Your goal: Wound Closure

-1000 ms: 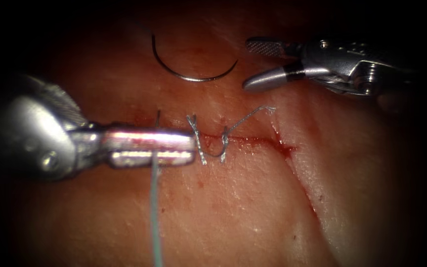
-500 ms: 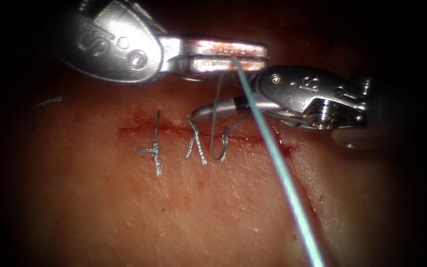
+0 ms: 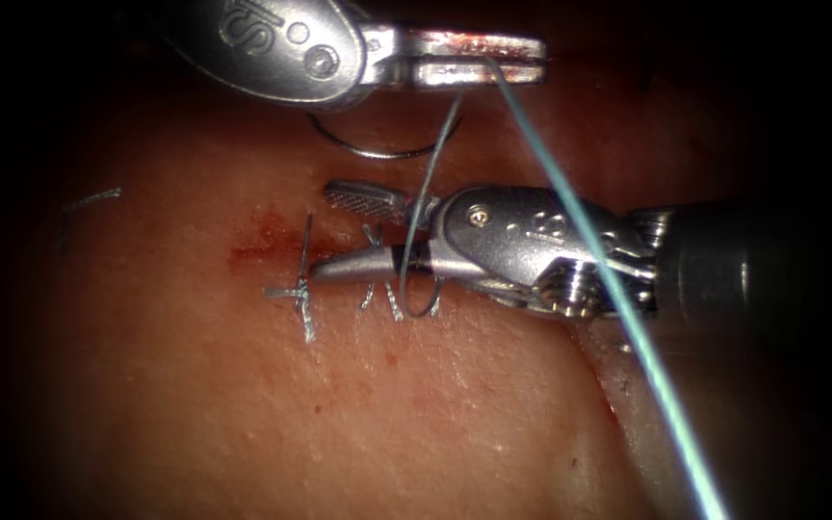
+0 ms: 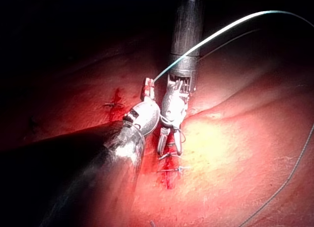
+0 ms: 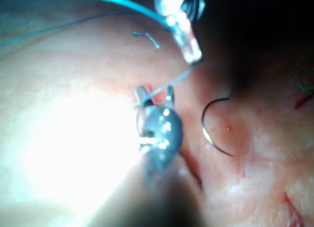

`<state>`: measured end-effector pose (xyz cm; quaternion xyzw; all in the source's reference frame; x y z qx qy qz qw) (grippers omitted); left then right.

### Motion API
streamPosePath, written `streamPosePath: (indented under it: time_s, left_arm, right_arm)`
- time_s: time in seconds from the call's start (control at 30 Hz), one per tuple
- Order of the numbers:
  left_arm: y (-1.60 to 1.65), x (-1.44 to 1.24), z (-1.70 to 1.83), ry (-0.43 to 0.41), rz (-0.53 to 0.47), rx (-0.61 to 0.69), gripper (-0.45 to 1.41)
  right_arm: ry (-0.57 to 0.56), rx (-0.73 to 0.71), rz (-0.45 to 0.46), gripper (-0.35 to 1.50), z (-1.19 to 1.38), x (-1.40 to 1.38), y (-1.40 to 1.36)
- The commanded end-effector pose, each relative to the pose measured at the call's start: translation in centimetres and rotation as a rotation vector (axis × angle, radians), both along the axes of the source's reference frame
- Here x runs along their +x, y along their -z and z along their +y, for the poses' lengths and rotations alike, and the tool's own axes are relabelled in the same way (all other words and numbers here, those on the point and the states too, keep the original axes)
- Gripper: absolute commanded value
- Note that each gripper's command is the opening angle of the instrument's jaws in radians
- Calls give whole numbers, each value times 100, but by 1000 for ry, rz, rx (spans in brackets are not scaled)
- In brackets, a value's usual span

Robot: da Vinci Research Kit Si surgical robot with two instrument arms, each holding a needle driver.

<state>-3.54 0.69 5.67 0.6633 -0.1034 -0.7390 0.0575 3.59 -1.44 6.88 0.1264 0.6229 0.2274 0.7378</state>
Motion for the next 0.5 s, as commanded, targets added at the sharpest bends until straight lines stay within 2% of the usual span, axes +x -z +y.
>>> streamPosePath:
  time_s: [0.03, 0.2, 0.5]
  left_arm:
    - [-8, -7, 2, 3, -3, -1, -45]
    - [-20, -10, 6, 6, -8, -3, -45]
    - [-58, -8, 8, 0, -9, 7, -45]
  right_arm:
    - [4, 1, 4, 39, -1, 12, -5]
    - [10, -9, 44, 39, -2, 19, -4]
    - [10, -2, 90, 39, -12, -1, 5]
